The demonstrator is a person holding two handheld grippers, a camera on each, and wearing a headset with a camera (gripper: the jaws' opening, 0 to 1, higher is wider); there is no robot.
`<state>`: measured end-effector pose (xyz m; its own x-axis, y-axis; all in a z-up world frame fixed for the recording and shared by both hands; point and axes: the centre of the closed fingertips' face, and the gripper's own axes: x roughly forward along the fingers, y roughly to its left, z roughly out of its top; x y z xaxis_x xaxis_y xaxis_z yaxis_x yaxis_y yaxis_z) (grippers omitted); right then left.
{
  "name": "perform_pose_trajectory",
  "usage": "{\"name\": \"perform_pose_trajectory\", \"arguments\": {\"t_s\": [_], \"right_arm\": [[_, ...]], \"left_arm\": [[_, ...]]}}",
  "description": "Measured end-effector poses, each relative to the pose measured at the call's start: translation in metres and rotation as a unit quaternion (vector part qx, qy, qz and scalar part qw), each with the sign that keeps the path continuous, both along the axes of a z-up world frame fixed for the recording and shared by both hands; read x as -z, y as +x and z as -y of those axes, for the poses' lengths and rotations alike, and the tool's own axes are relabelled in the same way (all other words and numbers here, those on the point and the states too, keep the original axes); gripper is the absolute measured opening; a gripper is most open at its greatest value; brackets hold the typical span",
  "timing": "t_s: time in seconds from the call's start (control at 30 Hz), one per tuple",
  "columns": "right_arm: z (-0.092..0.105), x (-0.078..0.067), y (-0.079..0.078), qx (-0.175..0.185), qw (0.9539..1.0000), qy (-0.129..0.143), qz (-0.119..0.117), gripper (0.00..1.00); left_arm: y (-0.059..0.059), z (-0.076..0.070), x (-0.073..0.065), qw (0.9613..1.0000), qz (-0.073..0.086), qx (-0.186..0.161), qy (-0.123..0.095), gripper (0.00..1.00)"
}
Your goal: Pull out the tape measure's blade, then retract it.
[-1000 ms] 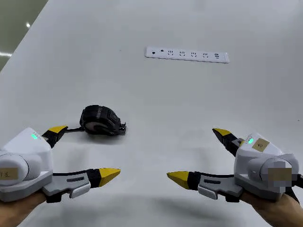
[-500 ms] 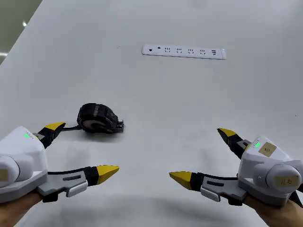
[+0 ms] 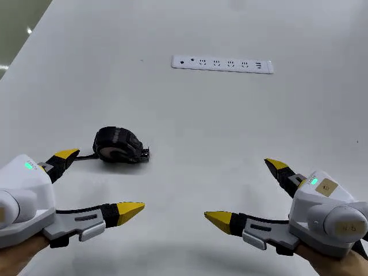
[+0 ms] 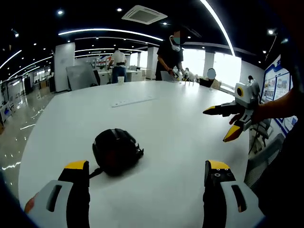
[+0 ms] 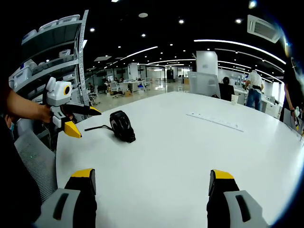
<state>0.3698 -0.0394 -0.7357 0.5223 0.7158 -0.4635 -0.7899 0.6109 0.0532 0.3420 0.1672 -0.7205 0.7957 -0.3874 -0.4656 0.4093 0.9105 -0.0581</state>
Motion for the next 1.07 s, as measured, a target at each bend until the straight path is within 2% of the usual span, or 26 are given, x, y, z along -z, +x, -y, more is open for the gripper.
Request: {"name": "perform_pose_trajectory", "arguments": {"t_s": [0.33,0.43,0.6,0.73,0.9,1.07], "right_arm": [[0.0021,-0.0009,-0.0003,0.002,1.0000,0.003,-0.001,0.99],[0.0020,-0.0008,-0.0005,0.000,1.0000,0.003,-0.002,0.99],[0.0010,-0.0008,-0.0011,-0.001,1.0000,0.002,-0.003,0.99],[-0.0004,-0.0013,-0.0004,-0.002,1.0000,0.002,-0.002,0.99],[-0.0005,-0.0020,0.0002,-0.002,1.0000,0.002,-0.001,0.99],[0.0008,-0.0022,0.0001,-0.002,1.0000,0.003,-0.002,0.99]], "left_arm": [[-0.0025,0.0004,-0.0014,1.0000,-0.002,-0.003,-0.005,0.99],[-0.0024,-0.0017,-0.0006,1.0000,-0.003,-0.008,0.002,0.99],[-0.0025,-0.0016,-0.0012,0.9999,-0.008,-0.010,-0.007,0.99],[-0.0032,-0.0019,0.0007,0.9999,-0.014,-0.008,-0.003,0.99],[-0.0023,-0.0032,-0.0011,0.9999,-0.008,-0.009,-0.002,0.99],[-0.0014,-0.0037,-0.0014,0.9999,-0.010,-0.009,-0.004,0.99]]}}
